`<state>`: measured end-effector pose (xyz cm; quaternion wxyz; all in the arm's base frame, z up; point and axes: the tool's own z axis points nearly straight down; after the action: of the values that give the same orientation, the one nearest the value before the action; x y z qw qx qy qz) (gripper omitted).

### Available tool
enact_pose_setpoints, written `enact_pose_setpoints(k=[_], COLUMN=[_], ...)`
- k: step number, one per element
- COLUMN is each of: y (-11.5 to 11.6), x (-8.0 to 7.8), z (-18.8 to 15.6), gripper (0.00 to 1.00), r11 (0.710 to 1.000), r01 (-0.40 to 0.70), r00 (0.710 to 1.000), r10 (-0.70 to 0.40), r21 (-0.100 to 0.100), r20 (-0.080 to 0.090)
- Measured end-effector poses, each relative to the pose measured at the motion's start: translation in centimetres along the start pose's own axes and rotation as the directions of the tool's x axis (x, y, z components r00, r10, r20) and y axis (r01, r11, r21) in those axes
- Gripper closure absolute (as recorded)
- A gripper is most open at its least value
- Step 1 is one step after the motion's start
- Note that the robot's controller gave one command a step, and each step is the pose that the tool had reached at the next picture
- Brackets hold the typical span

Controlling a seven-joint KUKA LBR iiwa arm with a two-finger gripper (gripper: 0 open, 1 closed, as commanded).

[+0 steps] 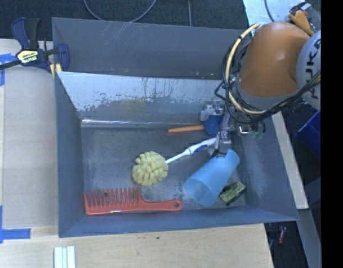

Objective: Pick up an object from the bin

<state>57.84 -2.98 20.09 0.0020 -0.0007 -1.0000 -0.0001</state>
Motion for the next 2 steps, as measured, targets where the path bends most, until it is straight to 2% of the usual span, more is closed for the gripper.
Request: enact_pose_setpoints(k=[1, 2], y=[0.0, -0.8], x=[-0.2, 0.7], z=[-0.4, 9.9], gripper=[0.0, 0.0], r11=[1.0, 0.99], r01=[0.001, -0.138], r00=[1.0, 0.99], r10=[-0.001, 0.138], r21=[0.0, -0.002], r20=[0.008, 0.014])
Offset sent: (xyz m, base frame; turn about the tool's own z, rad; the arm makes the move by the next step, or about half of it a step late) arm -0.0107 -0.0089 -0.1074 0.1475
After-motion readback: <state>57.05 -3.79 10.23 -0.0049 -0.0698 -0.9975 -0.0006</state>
